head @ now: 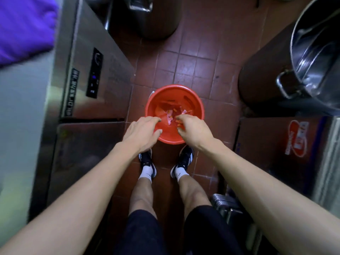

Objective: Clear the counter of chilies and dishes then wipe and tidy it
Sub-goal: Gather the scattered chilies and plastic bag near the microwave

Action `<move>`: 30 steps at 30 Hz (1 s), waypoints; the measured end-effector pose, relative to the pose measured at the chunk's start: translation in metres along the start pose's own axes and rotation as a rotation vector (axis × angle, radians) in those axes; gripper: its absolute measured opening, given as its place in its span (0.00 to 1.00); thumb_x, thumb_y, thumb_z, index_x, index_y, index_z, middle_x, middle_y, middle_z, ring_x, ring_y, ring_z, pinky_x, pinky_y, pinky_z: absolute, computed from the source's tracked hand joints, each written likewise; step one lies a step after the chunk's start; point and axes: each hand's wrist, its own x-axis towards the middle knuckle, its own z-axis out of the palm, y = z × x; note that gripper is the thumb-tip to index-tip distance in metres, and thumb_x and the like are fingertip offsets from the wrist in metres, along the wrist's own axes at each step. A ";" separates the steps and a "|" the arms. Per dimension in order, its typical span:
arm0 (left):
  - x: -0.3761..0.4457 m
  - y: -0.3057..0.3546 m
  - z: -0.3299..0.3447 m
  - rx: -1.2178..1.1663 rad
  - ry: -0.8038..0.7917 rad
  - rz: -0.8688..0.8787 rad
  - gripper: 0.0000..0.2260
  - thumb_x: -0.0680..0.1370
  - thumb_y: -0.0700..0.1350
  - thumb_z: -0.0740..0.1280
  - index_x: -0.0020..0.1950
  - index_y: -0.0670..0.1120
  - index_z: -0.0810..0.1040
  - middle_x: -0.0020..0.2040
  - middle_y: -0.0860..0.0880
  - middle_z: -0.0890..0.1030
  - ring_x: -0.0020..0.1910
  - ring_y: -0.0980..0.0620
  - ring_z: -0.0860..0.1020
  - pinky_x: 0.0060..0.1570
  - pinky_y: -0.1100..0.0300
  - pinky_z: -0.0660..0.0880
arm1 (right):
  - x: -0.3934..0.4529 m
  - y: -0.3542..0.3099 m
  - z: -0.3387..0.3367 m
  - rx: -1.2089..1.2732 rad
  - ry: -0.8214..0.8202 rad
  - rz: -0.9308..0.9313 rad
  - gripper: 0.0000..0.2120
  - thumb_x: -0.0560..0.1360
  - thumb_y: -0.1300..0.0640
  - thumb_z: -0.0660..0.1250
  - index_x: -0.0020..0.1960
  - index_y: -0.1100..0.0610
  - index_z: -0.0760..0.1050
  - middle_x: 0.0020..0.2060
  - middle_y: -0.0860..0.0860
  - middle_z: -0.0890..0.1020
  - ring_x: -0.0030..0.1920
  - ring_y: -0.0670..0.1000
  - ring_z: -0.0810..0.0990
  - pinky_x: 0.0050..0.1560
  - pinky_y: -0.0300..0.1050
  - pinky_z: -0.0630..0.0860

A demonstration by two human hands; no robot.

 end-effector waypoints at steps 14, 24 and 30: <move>-0.164 -0.002 -0.120 -0.149 0.352 -0.268 0.21 0.81 0.57 0.61 0.73 0.53 0.70 0.70 0.49 0.74 0.68 0.45 0.73 0.66 0.46 0.71 | -0.083 -0.121 -0.109 -0.322 0.143 -0.480 0.25 0.74 0.49 0.71 0.69 0.51 0.73 0.64 0.49 0.78 0.61 0.56 0.78 0.56 0.54 0.75; -0.318 -0.052 -0.106 -0.222 0.538 -0.435 0.18 0.81 0.55 0.62 0.70 0.53 0.72 0.68 0.49 0.76 0.66 0.44 0.73 0.64 0.48 0.71 | -0.147 -0.240 -0.111 -0.477 0.190 -0.720 0.26 0.75 0.47 0.69 0.71 0.50 0.71 0.70 0.47 0.75 0.68 0.55 0.74 0.61 0.54 0.72; -0.433 -0.078 -0.063 -0.284 0.683 -0.560 0.18 0.80 0.55 0.63 0.70 0.54 0.73 0.69 0.49 0.75 0.65 0.44 0.74 0.62 0.50 0.71 | -0.218 -0.311 -0.050 -0.481 0.167 -0.849 0.24 0.75 0.48 0.68 0.70 0.50 0.72 0.68 0.48 0.77 0.67 0.55 0.75 0.63 0.54 0.71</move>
